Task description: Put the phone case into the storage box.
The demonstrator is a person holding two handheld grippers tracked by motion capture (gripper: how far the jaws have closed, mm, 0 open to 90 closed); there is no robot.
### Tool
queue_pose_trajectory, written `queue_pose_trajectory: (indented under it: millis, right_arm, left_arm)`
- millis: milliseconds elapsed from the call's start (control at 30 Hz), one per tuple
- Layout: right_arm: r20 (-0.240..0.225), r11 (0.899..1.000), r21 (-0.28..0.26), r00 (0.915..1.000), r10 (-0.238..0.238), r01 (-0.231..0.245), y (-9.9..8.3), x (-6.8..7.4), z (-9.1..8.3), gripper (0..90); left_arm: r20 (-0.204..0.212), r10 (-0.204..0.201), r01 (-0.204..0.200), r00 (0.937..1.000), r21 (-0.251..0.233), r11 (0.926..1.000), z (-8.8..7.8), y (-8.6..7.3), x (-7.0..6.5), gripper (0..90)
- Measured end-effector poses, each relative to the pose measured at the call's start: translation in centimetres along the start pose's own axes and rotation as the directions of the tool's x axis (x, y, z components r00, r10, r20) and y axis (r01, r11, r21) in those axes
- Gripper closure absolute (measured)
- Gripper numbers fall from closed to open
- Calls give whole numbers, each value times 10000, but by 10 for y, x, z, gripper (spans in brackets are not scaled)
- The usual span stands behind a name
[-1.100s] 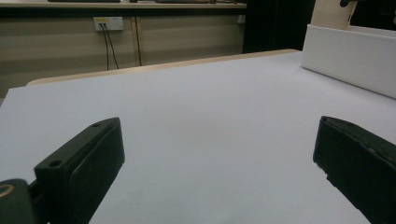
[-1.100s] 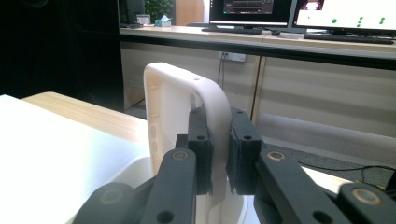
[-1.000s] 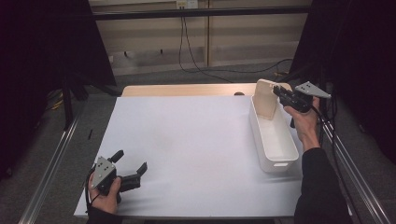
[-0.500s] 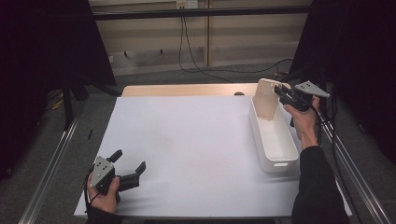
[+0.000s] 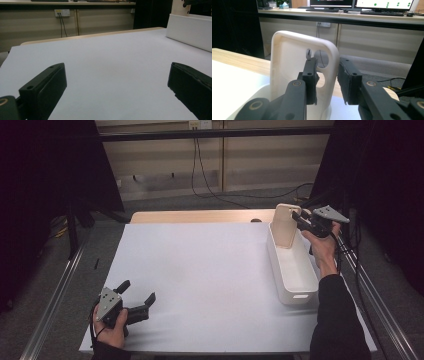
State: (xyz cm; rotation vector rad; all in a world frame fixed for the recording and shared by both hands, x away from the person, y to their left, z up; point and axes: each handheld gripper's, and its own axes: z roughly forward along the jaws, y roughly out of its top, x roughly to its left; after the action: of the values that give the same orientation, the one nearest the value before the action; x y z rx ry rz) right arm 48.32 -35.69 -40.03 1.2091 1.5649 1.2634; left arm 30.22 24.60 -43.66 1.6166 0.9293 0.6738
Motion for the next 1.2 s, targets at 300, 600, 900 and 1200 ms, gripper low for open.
queue_pose_trajectory:
  millis: [300, 600, 900, 1200]
  right_arm:
    - [108, 9999, 78, 9999, -96, 96, -2, 1, 4, 706]
    - [62, 9999, 62, 9999, 82, -83, -3, 2, 3, 658]
    - [91, 9995, -6, 9994, 321, -321, 1, 0, -3, 470]
    - [-81, 9980, 97, 9980, 628, -627, 1, -1, -5, 274]
  left_arm:
    - [-50, -14, 14, 10000, 9, 10000, 0, 0, 1, 22]
    - [-38, -8, 8, 10000, -35, 10000, 0, 0, 1, 21]
    - [-171, -47, 46, 9998, -42, 10000, 2, 1, 1, 22]
    - [-244, -14, 15, 9997, 24, 10000, 1, 0, 3, 22]
